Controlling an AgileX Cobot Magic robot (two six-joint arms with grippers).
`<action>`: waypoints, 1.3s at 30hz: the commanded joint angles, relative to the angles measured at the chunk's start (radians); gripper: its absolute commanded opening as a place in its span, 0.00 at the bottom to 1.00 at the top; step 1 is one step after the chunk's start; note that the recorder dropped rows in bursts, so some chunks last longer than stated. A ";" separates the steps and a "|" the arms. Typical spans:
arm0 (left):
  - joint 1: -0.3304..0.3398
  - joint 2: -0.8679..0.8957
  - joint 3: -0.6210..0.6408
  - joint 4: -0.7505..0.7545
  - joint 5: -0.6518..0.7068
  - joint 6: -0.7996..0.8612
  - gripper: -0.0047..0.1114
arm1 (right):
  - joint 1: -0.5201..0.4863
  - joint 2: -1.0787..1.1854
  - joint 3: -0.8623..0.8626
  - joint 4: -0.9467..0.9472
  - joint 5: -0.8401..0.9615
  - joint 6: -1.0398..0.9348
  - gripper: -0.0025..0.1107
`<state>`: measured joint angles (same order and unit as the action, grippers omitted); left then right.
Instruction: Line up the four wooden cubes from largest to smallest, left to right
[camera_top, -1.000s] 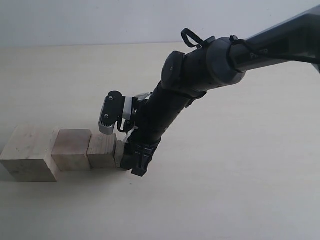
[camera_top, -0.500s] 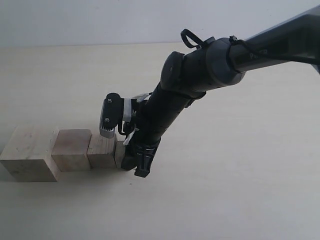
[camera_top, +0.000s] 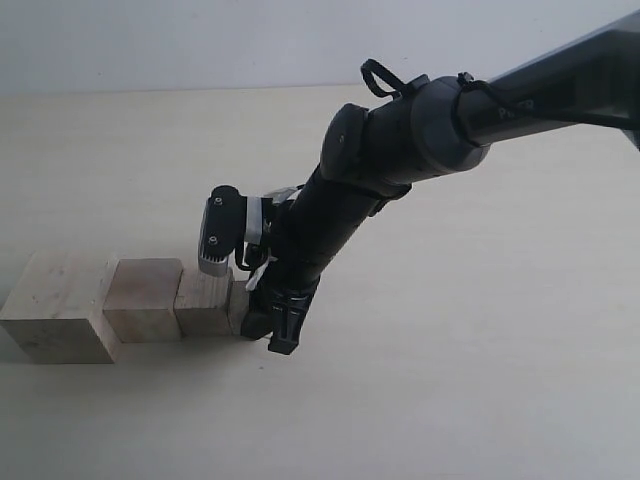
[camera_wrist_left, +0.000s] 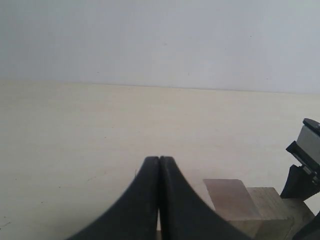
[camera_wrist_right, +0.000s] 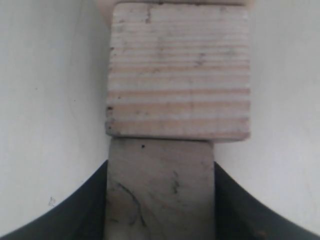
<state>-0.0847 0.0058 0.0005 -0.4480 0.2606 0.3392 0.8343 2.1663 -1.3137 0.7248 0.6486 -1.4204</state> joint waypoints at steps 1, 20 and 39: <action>0.001 -0.006 -0.001 -0.002 -0.004 -0.002 0.04 | 0.004 0.023 0.006 -0.018 -0.034 -0.018 0.02; 0.001 -0.006 -0.001 -0.002 -0.004 -0.002 0.04 | 0.004 0.023 0.006 -0.018 -0.040 -0.018 0.40; 0.001 -0.006 -0.001 -0.002 -0.004 -0.002 0.04 | -0.019 -0.540 -0.064 -0.598 0.228 0.871 0.64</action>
<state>-0.0847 0.0058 0.0005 -0.4480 0.2606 0.3392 0.8367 1.7856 -1.3580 0.3170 0.7954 -0.8558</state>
